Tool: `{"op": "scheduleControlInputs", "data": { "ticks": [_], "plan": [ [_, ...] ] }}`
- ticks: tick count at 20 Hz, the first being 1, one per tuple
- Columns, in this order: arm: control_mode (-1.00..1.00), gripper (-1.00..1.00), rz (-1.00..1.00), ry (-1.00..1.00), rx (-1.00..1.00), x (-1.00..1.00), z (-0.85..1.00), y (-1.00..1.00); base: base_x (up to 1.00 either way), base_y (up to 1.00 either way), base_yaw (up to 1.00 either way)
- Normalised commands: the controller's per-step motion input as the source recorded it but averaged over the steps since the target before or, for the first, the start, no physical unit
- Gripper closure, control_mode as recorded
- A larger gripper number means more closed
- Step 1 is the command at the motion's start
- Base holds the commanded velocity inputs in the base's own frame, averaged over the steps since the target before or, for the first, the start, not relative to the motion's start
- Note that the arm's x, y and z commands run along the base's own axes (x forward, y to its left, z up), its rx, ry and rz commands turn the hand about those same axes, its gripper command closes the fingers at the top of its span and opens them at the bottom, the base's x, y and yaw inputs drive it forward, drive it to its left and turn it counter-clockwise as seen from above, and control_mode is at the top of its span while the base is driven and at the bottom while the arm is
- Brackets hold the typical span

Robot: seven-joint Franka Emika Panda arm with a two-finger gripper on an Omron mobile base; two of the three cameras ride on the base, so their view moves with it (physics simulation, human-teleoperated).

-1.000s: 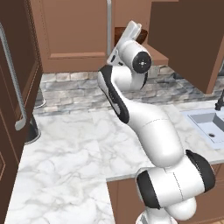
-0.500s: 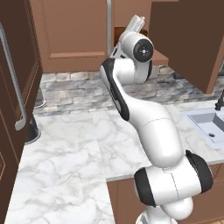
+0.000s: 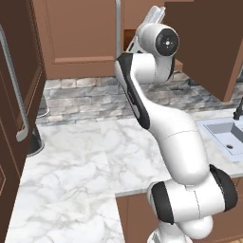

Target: Open the cabinet. Pick the bowls from the counter and place them in the cabinet. Then close the cabinet.

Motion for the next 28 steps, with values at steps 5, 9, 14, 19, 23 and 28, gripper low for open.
{"op": "scheduleControlInputs", "data": {
  "ticks": [5,9,14,19,23,28],
  "plan": [
    [-1.0,-1.0,0.0,0.0,0.17,-0.99,0.06,-0.01,0.0,0.0,0.0],
    [-1.0,-1.0,0.0,0.0,0.12,-1.0,-0.02,-0.14,0.0,0.0,0.0],
    [-1.0,-1.0,-0.02,0.0,0.09,-1.0,-0.02,-0.23,0.0,0.0,0.0],
    [-1.0,-1.0,-0.03,0.0,0.11,-1.0,0.0,-0.24,0.0,0.0,0.0],
    [-1.0,-1.0,-0.02,0.0,0.2,-0.97,0.01,0.0,0.0,0.0,0.0],
    [-1.0,-1.0,0.0,0.19,0.13,-0.74,0.0,0.0,0.0,0.0,0.0]
  ]
}}
